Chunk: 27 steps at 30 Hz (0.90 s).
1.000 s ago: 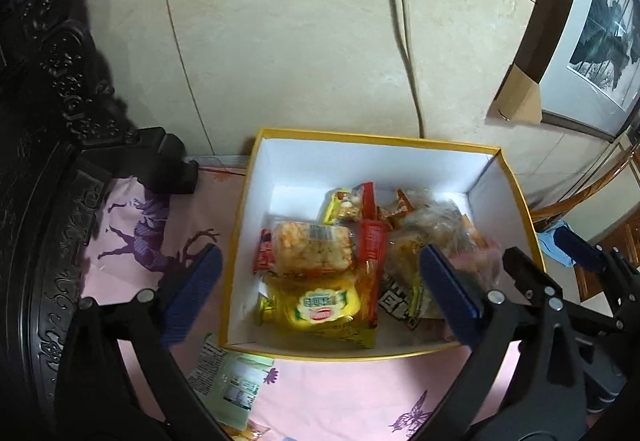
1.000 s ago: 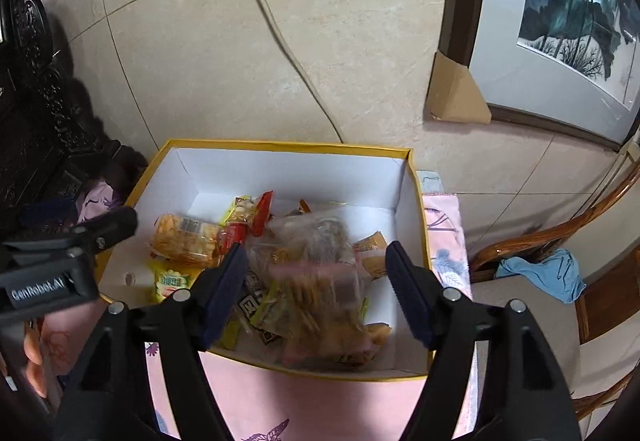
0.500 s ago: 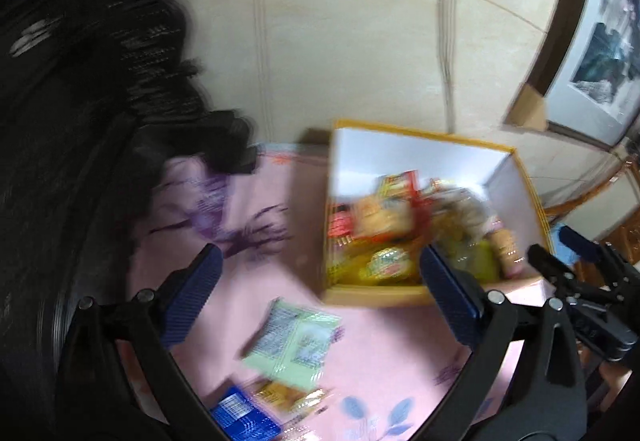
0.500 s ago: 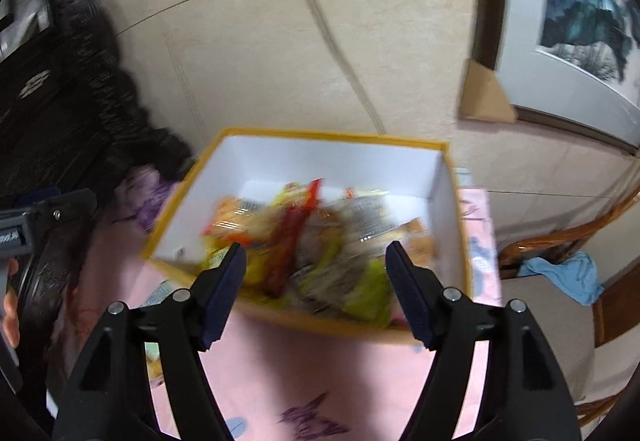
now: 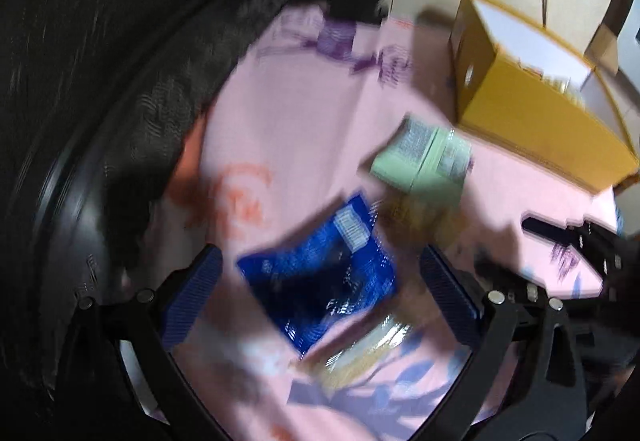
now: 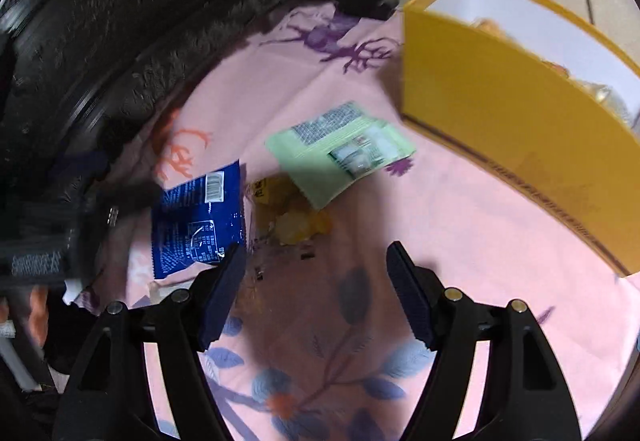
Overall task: Organize snacks
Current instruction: 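Grasp the round bun bag with the right tool while the left tool grasps the blue bag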
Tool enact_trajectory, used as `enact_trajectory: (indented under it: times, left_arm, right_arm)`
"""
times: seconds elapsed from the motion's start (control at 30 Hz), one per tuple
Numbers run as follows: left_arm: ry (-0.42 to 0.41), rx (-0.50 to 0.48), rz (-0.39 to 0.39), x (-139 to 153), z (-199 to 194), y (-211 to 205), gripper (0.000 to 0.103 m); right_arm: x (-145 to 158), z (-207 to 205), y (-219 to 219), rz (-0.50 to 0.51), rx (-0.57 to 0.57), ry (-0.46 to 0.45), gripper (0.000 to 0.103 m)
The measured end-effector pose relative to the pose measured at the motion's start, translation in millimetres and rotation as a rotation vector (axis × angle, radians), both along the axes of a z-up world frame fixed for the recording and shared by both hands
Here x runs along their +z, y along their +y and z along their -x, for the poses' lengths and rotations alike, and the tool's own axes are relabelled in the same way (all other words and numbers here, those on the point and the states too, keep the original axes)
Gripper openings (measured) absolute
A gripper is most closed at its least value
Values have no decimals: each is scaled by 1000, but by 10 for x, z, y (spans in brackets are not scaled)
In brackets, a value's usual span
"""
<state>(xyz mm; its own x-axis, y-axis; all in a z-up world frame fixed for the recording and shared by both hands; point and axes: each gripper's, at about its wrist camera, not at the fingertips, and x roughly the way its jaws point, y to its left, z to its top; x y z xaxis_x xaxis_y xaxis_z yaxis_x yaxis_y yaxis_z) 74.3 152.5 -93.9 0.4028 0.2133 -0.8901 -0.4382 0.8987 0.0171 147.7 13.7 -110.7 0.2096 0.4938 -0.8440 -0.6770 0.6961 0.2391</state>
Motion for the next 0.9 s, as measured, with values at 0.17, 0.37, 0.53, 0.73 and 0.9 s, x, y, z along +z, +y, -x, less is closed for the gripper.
enact_trajectory:
  times: [0.17,0.37,0.53,0.73,0.9]
  left_arm:
    - [32,-19,5,-108,191,-32,100]
    - [64,-39,4,-175,320,-17,100]
    - [60,-68,8,-278,230,41,100]
    - [120,-217,25,-498,10,-54,100]
    - [166,-257,62,-689,-123,18,101]
  right_arm:
    - [-149,-28,275,-4,21,38,74]
    - [-336,-37,586,87,7,-13,74]
    - [-369,-85,599,115,-24,-59,51]
    - [-334,-102,384,120,-27,-8,44]
    - [-352,-128,294,117,-37,12,44]
